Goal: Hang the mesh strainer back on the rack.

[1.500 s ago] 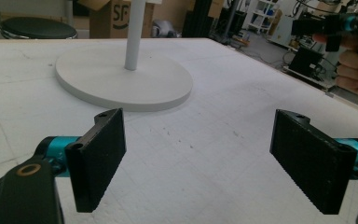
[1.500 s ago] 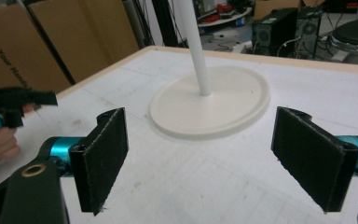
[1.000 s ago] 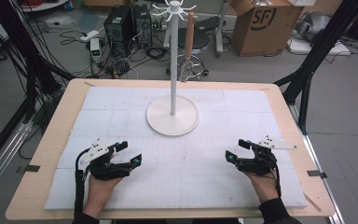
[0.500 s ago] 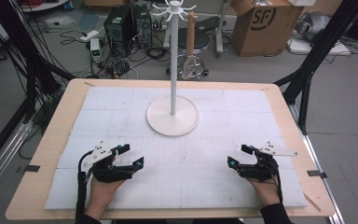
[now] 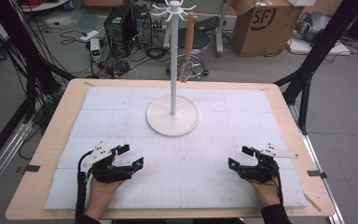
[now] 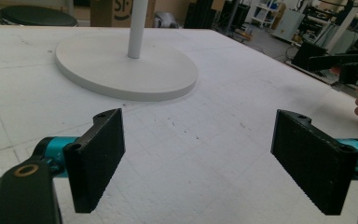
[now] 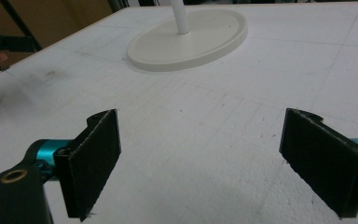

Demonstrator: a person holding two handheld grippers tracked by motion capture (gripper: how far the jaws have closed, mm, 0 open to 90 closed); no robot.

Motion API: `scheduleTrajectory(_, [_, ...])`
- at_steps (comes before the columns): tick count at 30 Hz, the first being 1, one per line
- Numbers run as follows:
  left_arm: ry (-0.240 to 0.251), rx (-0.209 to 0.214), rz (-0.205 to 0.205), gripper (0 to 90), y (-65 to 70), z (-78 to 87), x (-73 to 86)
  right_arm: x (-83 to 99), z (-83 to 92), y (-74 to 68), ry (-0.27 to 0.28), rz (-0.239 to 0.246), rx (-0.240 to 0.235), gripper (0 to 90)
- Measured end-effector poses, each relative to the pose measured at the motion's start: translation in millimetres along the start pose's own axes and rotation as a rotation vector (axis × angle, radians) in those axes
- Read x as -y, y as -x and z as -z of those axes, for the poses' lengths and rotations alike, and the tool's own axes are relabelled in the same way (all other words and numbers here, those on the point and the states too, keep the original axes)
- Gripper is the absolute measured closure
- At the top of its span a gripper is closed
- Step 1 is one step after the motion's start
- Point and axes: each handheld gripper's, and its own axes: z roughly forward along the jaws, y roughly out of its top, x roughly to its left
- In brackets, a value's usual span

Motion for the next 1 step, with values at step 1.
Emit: scheduleTrajectory(1, [0.000, 0.000, 0.001, 17.8, -0.1, -0.2, 0.1, -0.1, -0.1, 0.3, 0.002, 0.000, -0.001, 11.6])
